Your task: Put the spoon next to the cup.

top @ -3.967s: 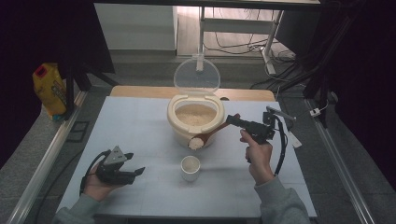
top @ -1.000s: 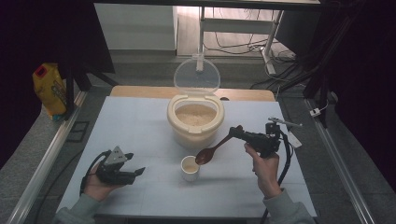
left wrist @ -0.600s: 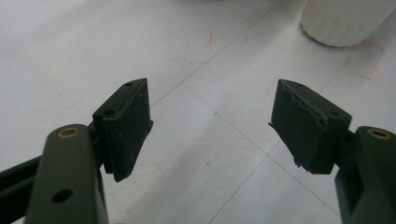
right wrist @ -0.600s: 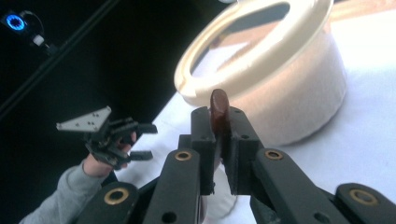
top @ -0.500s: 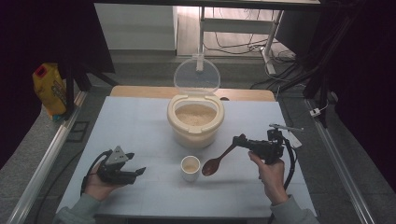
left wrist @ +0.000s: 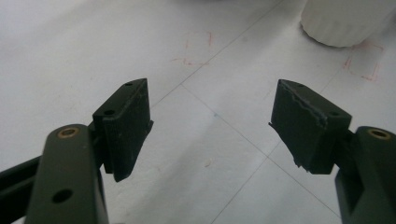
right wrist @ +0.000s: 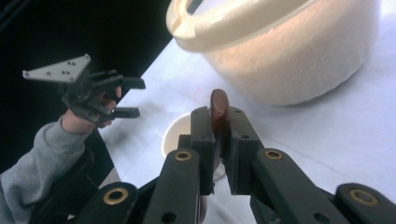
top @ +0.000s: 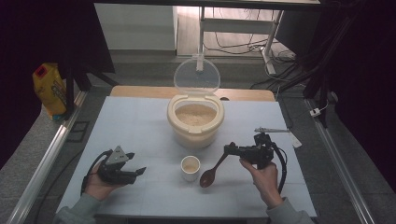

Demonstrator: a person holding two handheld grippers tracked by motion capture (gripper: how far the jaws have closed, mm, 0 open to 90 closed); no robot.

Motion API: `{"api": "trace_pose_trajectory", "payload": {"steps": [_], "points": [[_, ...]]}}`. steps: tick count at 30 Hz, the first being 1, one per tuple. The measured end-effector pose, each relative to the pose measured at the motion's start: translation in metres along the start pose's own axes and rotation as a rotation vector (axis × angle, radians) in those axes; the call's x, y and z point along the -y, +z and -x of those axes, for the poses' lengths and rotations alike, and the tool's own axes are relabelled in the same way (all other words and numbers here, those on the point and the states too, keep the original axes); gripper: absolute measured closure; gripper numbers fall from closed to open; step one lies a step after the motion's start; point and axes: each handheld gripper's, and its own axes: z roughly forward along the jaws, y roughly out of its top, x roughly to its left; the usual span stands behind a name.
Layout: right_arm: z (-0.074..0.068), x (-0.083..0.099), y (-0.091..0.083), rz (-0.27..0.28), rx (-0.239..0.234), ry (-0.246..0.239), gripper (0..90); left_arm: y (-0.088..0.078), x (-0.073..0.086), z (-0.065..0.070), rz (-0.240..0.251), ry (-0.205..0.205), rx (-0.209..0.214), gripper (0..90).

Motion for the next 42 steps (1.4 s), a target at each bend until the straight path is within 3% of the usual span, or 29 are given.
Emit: {"api": "trace_pose_trajectory", "payload": {"steps": [10,15,22,35,37,42], "points": [[0.007,0.006,0.016,-0.058,-0.029,0.041,83.0,0.0,0.0,-0.001,-0.003,-0.001,-0.001,28.0],[0.01,0.009,0.023,-0.086,0.007,0.033,82.1,0.001,0.0,0.0,-0.003,0.0,-0.001,28.1],[0.006,0.003,0.028,-0.087,0.108,-0.04,72.7,0.001,0.0,0.0,-0.003,0.0,-0.002,28.1],[0.02,-0.002,0.053,-0.143,0.339,-0.145,46.1,0.001,0.001,0.0,-0.007,0.003,-0.001,28.0],[0.022,-0.003,0.057,-0.181,0.363,-0.158,40.5,0.001,0.001,0.0,-0.007,0.003,-0.002,28.0],[0.026,-0.007,0.056,-0.154,0.377,-0.172,37.0,0.001,0.002,0.0,-0.007,0.003,-0.001,28.0]]}}
